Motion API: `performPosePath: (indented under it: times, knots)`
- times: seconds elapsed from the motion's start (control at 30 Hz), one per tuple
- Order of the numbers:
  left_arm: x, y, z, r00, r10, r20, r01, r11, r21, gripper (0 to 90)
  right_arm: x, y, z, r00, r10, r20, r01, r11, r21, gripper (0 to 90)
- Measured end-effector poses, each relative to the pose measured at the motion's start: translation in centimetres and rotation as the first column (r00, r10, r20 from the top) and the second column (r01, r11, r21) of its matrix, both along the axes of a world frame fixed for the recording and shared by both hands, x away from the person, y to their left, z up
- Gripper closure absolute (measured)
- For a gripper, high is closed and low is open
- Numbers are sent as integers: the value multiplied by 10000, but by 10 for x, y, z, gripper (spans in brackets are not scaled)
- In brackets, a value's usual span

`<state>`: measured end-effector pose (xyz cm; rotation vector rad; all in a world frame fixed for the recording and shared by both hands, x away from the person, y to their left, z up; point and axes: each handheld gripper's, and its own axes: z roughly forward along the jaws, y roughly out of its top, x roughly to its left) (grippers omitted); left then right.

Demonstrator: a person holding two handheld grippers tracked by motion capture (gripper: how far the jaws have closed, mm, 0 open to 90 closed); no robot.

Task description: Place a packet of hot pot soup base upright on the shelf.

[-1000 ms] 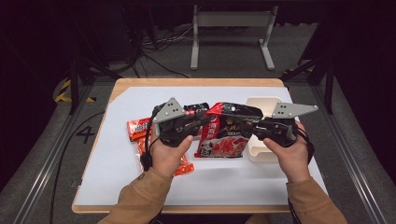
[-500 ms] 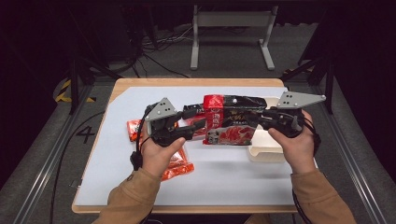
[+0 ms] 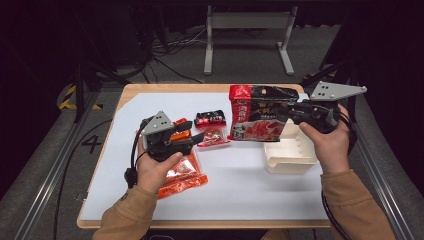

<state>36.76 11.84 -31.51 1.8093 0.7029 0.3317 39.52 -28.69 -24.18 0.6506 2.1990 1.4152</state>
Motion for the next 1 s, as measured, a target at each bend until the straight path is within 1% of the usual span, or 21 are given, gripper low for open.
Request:
performPosePath:
  times: [0.1, 0.23, 0.27, 0.33, 0.4, 0.43, 0.5, 0.57, 0.6, 0.83, 0.9, 1.0]
  knots:
    - [-1, 8, -3, 9998, 181, 123, -183, 9996, 192, 401, 4, -6, 4, 9999, -131, 85, 131, 9999, 5, 820]
    - [-3, 17, -9, 9993, 375, 54, -376, 9990, 240, 384, 9, -15, 9, 9995, -305, 128, 305, 9995, 61, 819]
    - [-3, 19, -10, 9991, 412, 97, -415, 9987, 289, 380, 10, -17, 10, 9993, -342, 130, 341, 9994, 85, 819]
    - [-5, 24, -13, 9988, 495, 32, -496, 9980, 390, 370, 13, -22, 12, 9988, -463, 157, 462, 9989, 105, 819]
    - [-5, 29, -17, 9982, 596, 53, -598, 9970, 487, 366, 15, -25, 14, 9982, -560, 202, 558, 9984, 94, 819]
    - [-5, 29, -17, 9982, 596, 53, -598, 9970, 487, 361, 17, -27, 15, 9977, -642, 222, 641, 9979, 57, 819]
    - [-4, 33, -19, 9978, 655, -11, -654, 9963, 558, 355, 18, -29, 16, 9974, -678, 235, 678, 9977, 33, 819]
    - [-4, 36, -21, 9975, 709, -51, -704, 9949, 724, 351, 21, -32, 17, 9965, -795, 256, 796, 9968, -10, 818]
    - [-3, 39, -23, 9970, 771, -87, -763, 9948, 680, 348, 22, -34, 17, 9962, -834, 259, 835, 9965, -29, 818]
    - [-2, 48, -28, 9954, 926, -264, -897, 9913, 959, 333, 33, -49, 18, 9921, -1209, 324, 1207, 9926, 105, 817]
    - [-2, 52, -30, 9943, 1037, -246, -1009, 9901, 980, 333, 36, -54, 18, 9908, -1307, 337, 1303, 9914, 139, 817]
    - [-2, 55, -31, 9933, 1108, -333, -1072, 9898, 942, 332, 41, -61, 20, 9894, -1404, 376, 1399, 9900, 162, 817]
